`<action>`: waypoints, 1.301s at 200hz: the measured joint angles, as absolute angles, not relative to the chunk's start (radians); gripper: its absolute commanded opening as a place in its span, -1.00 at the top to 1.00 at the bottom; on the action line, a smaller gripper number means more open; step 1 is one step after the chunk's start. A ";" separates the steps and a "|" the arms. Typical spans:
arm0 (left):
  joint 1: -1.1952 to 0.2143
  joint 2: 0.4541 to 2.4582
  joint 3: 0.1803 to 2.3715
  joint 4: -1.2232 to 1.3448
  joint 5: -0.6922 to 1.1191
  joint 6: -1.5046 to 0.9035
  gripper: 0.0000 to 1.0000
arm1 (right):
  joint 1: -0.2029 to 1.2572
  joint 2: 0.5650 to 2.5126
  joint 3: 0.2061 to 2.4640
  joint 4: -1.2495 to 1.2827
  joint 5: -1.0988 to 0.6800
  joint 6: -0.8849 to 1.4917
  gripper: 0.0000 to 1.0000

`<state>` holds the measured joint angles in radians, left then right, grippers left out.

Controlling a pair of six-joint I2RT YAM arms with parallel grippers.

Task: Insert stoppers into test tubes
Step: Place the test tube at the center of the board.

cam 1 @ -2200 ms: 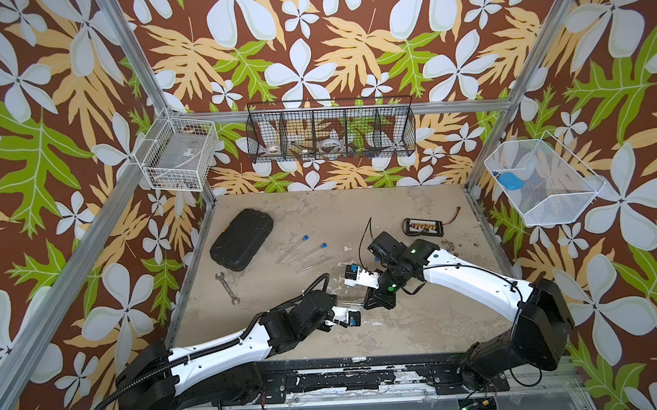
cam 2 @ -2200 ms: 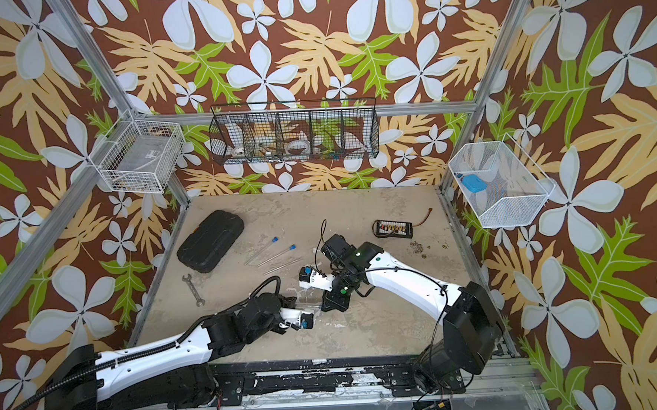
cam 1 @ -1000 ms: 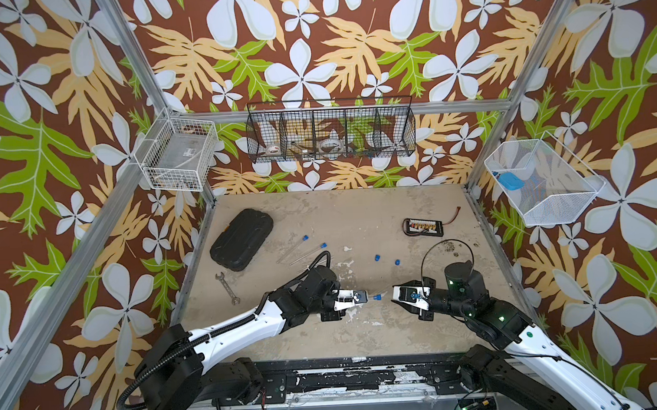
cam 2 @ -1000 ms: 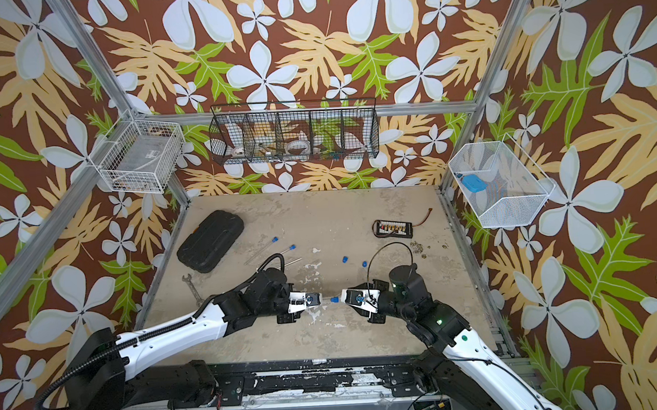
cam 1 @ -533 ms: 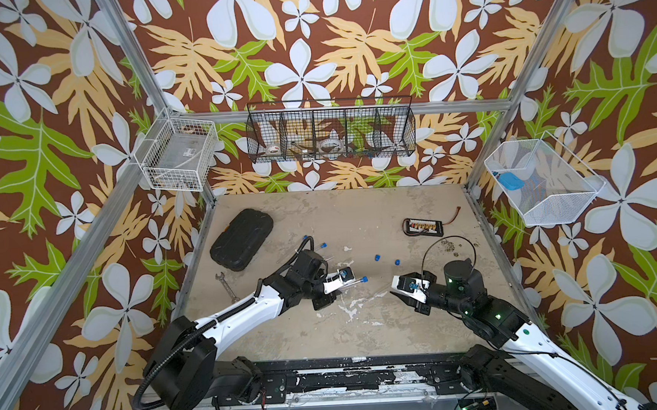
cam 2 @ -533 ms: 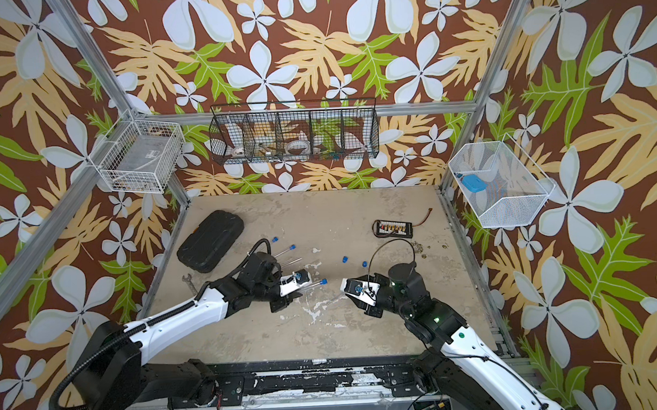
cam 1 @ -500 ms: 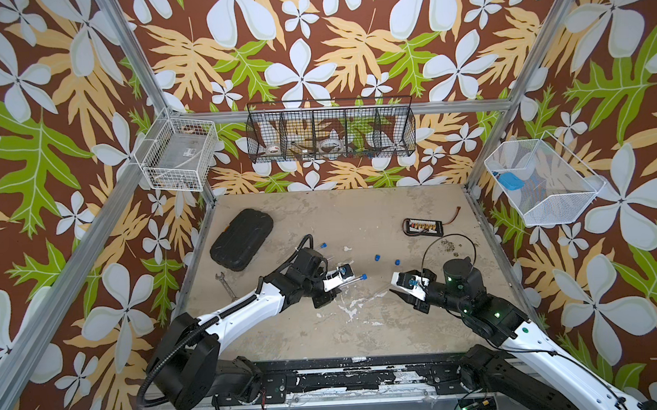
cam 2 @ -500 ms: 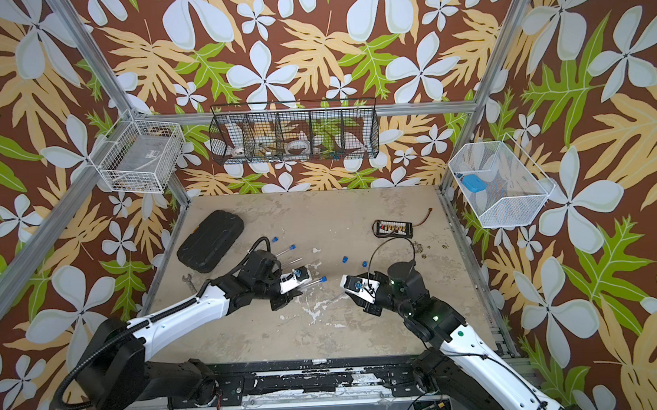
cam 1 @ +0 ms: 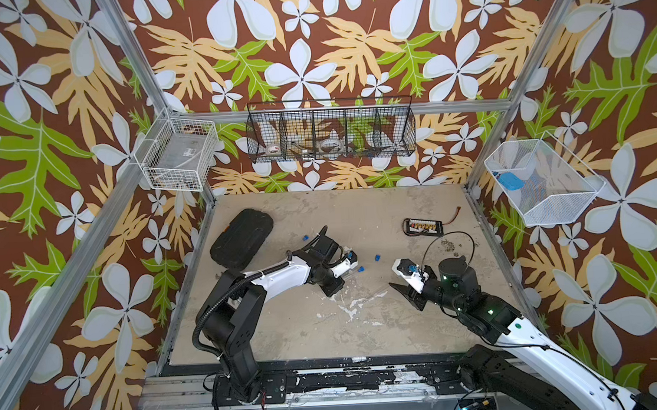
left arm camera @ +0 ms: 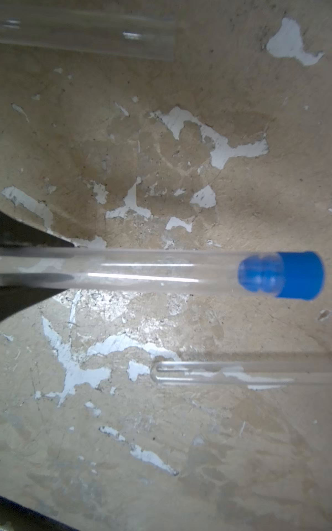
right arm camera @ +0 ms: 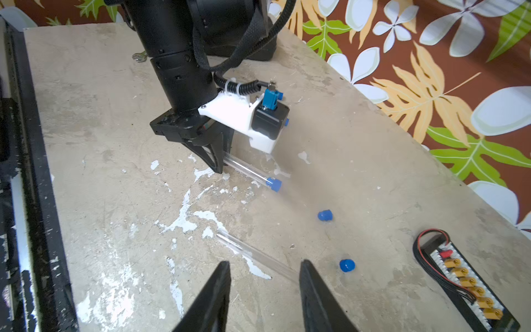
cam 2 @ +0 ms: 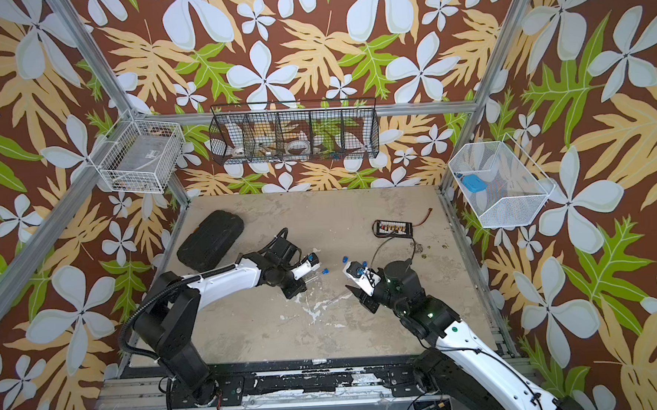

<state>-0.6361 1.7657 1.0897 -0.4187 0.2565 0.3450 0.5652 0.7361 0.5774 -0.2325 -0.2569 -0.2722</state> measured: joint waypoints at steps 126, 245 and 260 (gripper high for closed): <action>-0.656 1.884 1.168 -0.440 0.117 0.321 0.67 | 0.565 0.699 0.562 -0.211 -0.253 -0.262 0.14; -0.661 1.868 1.161 -0.425 0.075 0.343 0.32 | 0.565 0.693 0.556 -0.214 -0.208 -0.236 0.11; -0.661 1.834 1.156 -0.453 0.063 0.343 0.29 | 0.565 0.693 0.556 -0.214 -0.205 -0.226 0.09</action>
<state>-0.6609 1.8343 1.1564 -0.4534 0.0628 0.3428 0.5652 0.6930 0.5560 -0.2142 -0.2054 -0.2256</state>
